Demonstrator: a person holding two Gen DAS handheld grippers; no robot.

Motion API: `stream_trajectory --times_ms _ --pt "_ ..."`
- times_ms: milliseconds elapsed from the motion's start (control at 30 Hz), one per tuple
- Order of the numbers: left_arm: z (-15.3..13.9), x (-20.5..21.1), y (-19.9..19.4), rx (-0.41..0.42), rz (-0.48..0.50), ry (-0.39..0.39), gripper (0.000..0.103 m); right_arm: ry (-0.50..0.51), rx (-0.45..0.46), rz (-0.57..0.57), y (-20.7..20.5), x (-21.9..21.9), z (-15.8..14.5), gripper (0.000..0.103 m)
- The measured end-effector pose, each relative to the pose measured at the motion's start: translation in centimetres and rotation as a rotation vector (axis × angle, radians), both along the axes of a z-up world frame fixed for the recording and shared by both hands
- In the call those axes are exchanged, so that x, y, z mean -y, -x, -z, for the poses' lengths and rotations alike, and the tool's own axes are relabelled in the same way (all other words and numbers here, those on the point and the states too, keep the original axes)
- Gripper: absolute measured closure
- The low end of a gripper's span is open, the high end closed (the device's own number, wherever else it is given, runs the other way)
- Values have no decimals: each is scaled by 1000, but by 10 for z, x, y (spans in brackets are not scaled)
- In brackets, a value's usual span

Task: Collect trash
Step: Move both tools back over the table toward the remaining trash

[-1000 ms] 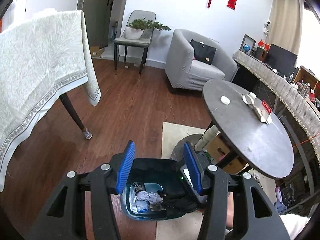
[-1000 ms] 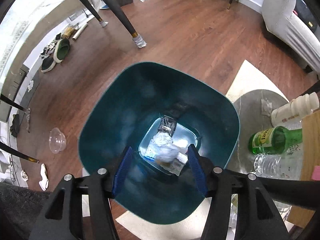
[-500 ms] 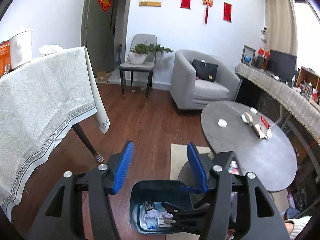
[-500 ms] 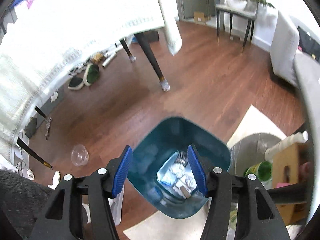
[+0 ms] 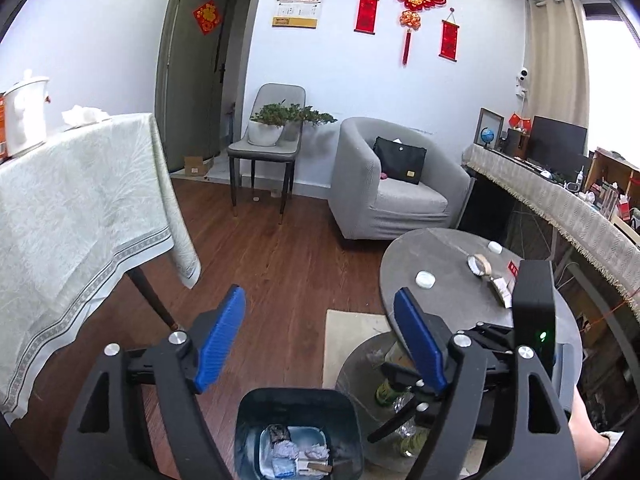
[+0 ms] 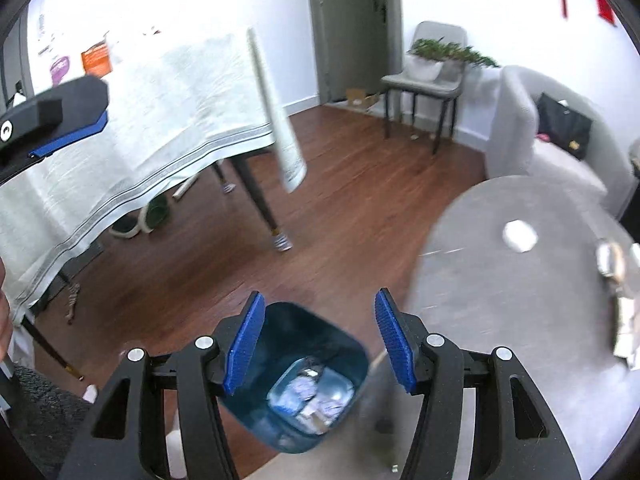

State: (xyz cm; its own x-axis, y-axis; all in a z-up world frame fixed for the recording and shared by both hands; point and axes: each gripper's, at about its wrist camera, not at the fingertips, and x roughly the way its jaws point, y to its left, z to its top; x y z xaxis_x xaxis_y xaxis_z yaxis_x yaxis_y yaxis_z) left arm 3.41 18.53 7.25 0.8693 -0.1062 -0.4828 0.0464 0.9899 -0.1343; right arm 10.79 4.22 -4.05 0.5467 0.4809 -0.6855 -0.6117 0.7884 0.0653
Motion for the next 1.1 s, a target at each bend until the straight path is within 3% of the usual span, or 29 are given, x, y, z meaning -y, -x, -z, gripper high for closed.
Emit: stream_trajectory --times_ms 433,600,833,1100 --pt "4 60 -70 -10 95 1 19 22 73 162 -45 87 -21 43" --pt "15 87 -96 -17 121 -44 17 26 102 239 -63 130 -33 40" --pt "38 122 -134 -81 180 -70 17 61 161 363 -77 186 -42 31" --pt "69 150 -173 -163 246 -97 18 71 125 451 -98 230 -28 26"
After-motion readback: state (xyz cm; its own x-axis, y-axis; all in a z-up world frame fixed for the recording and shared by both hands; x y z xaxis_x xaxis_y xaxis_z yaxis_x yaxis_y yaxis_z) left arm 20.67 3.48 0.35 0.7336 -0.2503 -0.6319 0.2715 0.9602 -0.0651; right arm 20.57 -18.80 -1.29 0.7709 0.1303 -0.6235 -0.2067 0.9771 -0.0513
